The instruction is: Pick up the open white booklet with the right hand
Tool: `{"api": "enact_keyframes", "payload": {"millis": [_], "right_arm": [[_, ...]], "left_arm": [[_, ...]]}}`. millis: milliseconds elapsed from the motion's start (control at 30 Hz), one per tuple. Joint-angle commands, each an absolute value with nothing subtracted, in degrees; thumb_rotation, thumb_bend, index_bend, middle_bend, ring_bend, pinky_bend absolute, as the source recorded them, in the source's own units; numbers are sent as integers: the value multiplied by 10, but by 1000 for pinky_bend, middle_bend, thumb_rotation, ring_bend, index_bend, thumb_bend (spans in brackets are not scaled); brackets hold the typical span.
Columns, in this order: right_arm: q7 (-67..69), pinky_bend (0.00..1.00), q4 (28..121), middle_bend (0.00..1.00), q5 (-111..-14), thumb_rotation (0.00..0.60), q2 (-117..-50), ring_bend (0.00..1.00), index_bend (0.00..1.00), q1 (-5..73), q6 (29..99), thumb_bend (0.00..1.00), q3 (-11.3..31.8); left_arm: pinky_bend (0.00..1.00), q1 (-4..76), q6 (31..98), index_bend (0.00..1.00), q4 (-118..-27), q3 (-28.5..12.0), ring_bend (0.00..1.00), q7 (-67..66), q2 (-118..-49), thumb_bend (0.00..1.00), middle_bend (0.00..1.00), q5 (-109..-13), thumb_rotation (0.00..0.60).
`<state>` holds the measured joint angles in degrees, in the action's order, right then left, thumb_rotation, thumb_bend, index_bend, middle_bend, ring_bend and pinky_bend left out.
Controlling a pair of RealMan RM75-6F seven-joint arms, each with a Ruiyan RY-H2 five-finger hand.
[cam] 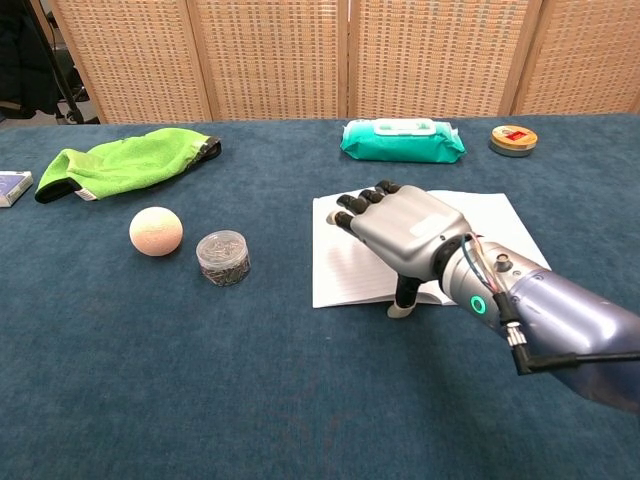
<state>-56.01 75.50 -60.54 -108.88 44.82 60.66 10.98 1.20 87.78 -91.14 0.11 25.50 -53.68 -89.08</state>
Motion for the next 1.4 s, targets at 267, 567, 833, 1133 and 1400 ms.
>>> {"api": "enact_keyframes", "payload": {"millis": [267, 567, 833, 1133, 1400], "right_arm": [[-538, 0, 728, 0, -616, 600, -1106, 0, 0, 455, 617, 426, 110], [-521, 0, 720, 0, -630, 600, -1106, 0, 52, 454, 625, 580, 108], [-515, 0, 722, 6, -629, 600, -1100, 0, 75, 453, 627, 657, 111], [-506, 0, 713, 13, -627, 600, -1101, 0, 84, 450, 626, 653, 109], [-434, 0, 716, 13, -624, 600, -1101, 0, 84, 432, 642, 668, 130]], "left_arm": [[0, 13, 876, 0, -908, 1, 0, 264, -535, 0, 0, -890, 600], [0, 12, 877, 0, -907, 2, 0, 267, -535, 0, 0, -893, 600], [0, 12, 877, 0, -907, 2, 0, 266, -535, 0, 0, -893, 600], [0, 13, 877, 0, -909, 3, 0, 262, -535, 0, 0, -894, 600], [0, 13, 876, 0, -908, 3, 0, 266, -535, 0, 0, -894, 600]]}}
